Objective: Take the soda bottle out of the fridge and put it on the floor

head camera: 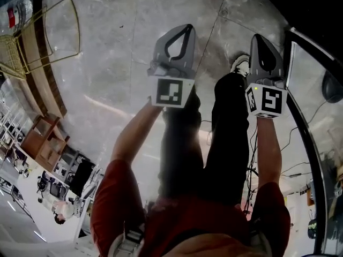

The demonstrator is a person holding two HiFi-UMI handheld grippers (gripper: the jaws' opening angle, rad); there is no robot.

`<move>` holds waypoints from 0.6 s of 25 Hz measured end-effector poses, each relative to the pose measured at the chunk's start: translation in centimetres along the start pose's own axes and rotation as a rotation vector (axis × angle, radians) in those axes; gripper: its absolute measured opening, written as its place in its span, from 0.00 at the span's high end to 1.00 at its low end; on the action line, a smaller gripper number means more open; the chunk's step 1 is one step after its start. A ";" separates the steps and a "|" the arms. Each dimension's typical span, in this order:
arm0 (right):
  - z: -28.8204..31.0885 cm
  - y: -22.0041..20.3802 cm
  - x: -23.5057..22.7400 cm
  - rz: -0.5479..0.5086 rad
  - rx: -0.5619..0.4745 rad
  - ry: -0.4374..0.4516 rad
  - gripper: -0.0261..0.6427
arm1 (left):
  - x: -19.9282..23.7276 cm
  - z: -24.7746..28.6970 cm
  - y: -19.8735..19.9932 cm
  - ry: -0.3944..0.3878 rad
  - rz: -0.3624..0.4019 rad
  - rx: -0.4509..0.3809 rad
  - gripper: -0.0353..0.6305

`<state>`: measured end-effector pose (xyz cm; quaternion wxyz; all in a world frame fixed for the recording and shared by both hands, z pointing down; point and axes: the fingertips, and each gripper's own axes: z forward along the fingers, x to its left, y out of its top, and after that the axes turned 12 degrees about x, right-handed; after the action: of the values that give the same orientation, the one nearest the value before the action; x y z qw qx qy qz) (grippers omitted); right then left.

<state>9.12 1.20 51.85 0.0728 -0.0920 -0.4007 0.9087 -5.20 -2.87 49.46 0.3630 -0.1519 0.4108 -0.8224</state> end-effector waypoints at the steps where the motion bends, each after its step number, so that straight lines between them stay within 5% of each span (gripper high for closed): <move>1: -2.1 2.1 0.0 0.009 -0.006 -0.009 0.96 | -0.2 -1.6 2.6 -0.004 -0.001 -0.010 0.95; 9: -17.8 18.0 0.0 0.096 -0.024 -0.054 0.96 | -0.8 -14.7 22.4 0.015 -0.057 -0.057 0.95; 15: -28.1 29.4 0.9 0.117 -0.085 -0.069 0.96 | -1.1 -23.0 33.6 0.013 -0.080 -0.053 0.95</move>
<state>12.91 1.88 11.36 0.0018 -0.0871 -0.4352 0.8961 -1.15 -2.46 8.95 0.3232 -0.1723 0.4282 -0.8261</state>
